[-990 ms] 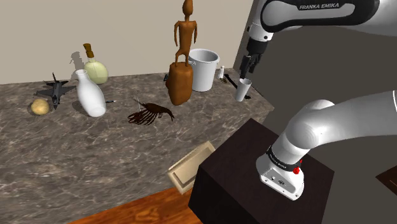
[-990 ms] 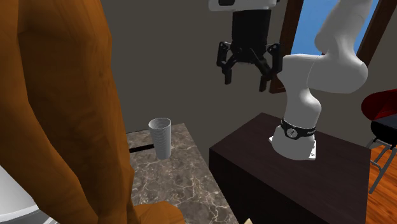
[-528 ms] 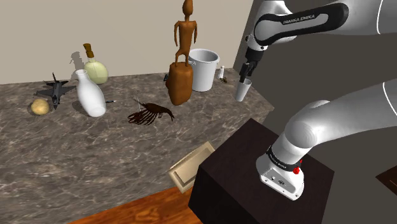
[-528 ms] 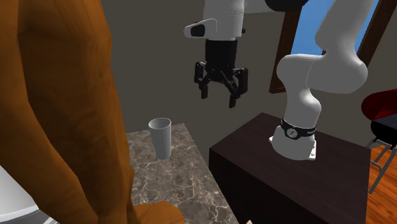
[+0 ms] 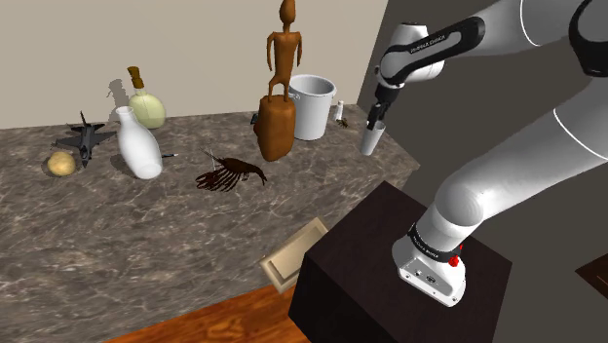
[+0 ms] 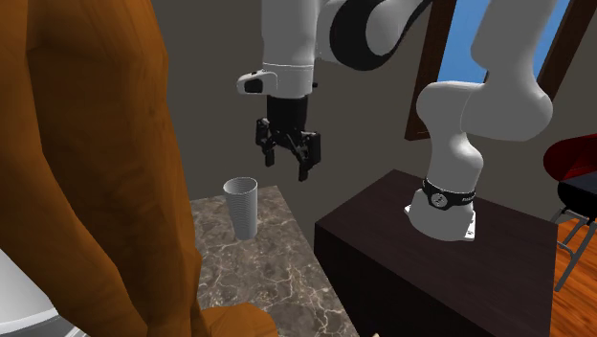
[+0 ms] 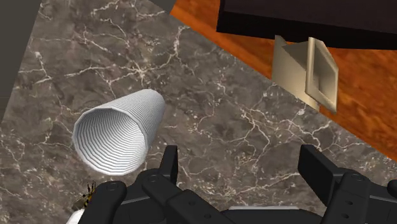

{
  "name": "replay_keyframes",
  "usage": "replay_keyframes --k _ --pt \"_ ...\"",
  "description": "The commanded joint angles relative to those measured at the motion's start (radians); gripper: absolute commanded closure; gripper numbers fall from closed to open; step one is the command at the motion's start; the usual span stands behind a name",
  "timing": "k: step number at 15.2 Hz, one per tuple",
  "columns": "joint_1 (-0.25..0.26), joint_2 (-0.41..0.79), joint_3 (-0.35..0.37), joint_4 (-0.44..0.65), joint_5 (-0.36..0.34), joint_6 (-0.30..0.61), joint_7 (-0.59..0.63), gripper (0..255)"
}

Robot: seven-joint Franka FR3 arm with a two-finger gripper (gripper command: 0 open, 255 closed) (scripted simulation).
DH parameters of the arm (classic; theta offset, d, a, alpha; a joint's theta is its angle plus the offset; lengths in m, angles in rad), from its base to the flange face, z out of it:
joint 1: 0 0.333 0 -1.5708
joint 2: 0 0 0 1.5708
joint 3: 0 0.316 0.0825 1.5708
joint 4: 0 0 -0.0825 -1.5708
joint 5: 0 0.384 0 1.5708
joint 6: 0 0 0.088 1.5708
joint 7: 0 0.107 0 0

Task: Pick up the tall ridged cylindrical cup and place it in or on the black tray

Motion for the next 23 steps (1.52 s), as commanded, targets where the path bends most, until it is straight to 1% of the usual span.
replay_keyframes --k 1,4,7,12,15,23 --pt "-0.002 0.079 -0.035 0.026 0.012 0.066 -0.053 0" --pt "-0.001 0.196 -0.077 0.076 0.057 0.147 -0.137 0" --pt "-0.007 0.319 -0.104 0.139 0.130 0.216 -0.235 0" --pt "-0.013 0.375 -0.100 0.134 0.170 0.272 -0.265 0" --pt "-0.017 0.424 -0.095 0.131 0.209 0.319 -0.293 0" --pt "-0.016 0.424 -0.096 0.131 0.209 0.319 -0.293 0"
